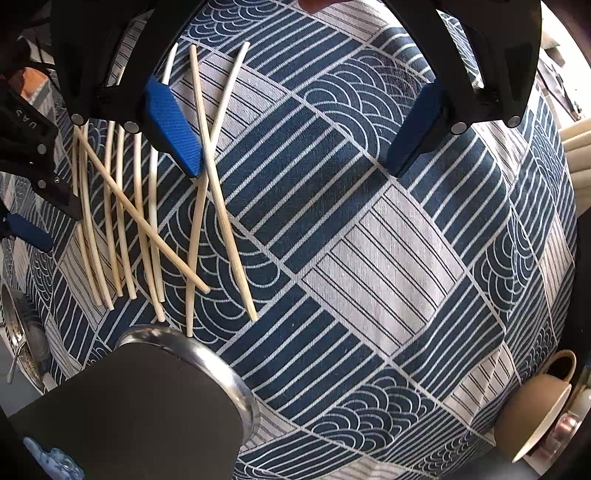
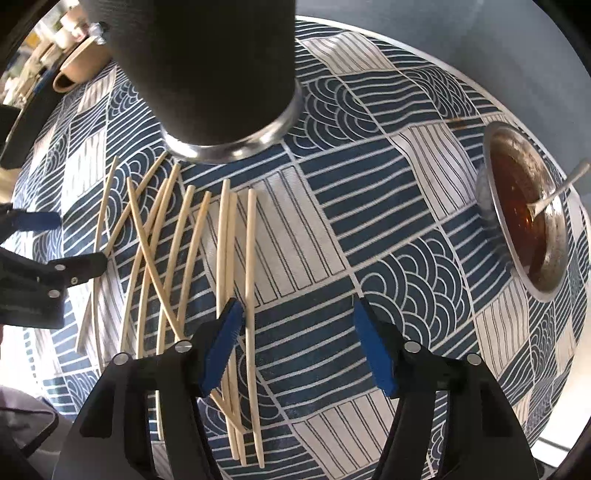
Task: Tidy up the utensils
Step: 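Lower the left tool onto one wooden stick and close it while the right tool grasps another, then lift the held stick with the left tool while the right tool lifts its stick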
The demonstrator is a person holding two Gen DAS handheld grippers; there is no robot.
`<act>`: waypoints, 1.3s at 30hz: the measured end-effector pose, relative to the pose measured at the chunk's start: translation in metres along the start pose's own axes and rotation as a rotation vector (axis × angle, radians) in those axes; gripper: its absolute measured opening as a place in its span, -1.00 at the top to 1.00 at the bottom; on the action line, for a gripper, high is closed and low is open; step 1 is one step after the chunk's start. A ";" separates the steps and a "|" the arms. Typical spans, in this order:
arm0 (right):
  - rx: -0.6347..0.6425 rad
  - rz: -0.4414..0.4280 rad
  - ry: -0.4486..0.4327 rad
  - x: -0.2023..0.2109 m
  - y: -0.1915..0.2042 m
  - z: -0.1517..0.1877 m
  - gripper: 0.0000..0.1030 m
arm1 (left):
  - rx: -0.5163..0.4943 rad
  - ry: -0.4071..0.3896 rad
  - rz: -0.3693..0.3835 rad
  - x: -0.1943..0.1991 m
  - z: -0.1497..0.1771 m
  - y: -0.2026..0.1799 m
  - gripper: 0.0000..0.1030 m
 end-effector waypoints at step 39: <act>-0.097 -0.233 -0.081 0.047 -0.005 0.060 0.91 | -0.011 -0.178 0.140 0.047 0.106 0.136 0.91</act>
Point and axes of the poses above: each gripper's, at about its wrist camera, not at the fingertips, and x roughly against the way its jaws point, y to its left, z to its underside, the point moved 4 cm from there along -x, roughly the way its jaws point, and after that the axes turned 13 degrees about y, right-handed, at the moved point
